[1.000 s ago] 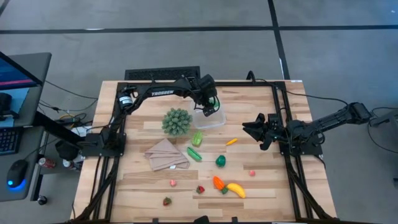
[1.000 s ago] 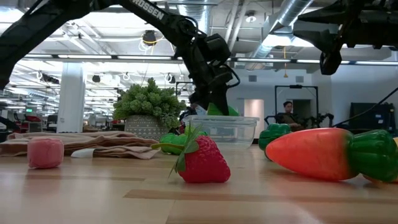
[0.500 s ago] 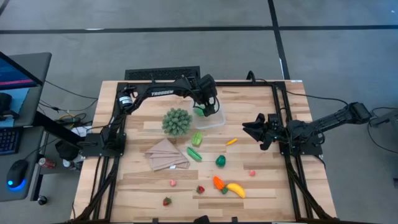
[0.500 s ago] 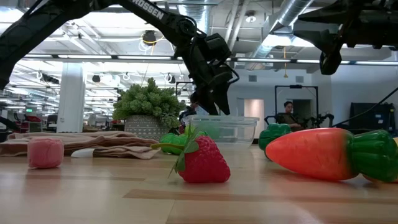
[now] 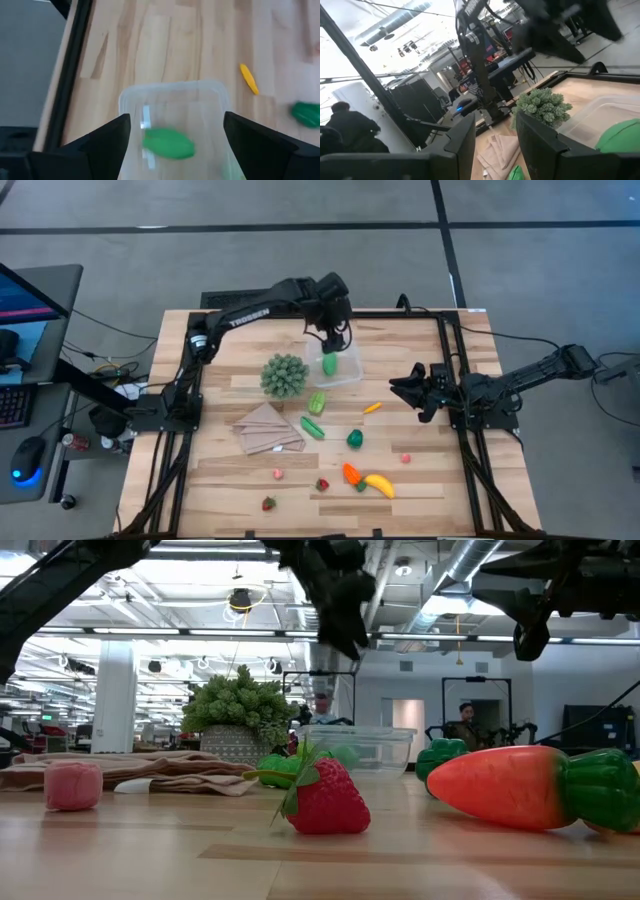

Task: Pick and placing Produce into tupperware
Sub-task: Put the yellow pepper into the transparent bin

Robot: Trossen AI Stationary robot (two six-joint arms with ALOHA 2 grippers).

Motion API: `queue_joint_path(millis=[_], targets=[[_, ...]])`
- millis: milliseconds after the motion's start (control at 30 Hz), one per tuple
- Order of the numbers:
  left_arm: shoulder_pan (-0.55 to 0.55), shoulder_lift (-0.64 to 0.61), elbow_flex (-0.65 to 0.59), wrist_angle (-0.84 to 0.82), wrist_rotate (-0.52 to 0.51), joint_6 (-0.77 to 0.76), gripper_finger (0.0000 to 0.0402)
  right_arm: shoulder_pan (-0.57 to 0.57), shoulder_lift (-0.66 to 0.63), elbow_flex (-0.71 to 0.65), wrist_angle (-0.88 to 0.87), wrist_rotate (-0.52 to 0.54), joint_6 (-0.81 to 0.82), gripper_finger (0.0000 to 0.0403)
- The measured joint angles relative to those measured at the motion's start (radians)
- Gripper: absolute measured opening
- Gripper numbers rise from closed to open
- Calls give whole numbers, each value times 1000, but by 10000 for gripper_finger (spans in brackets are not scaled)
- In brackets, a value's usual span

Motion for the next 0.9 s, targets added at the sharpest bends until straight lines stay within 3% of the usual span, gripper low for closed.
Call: queue_joint_path(millis=[100,333,500,700,900], targets=[[5,-5,88,-119,-6,37,310,0,0,0,-6,0,0,136],[27,-111,36,-291,-5,65,310,-2,0,0,-7,0,-1,136],[43,-149,35,-408,72,65,310,-2,0,0,-6,0,-7,136],[47,-194,35,-441,186,62,310,-11,0,0,-6,7,-4,136],[46,-248,35,-444,192,60,310,-36,0,0,-6,7,8,136]])
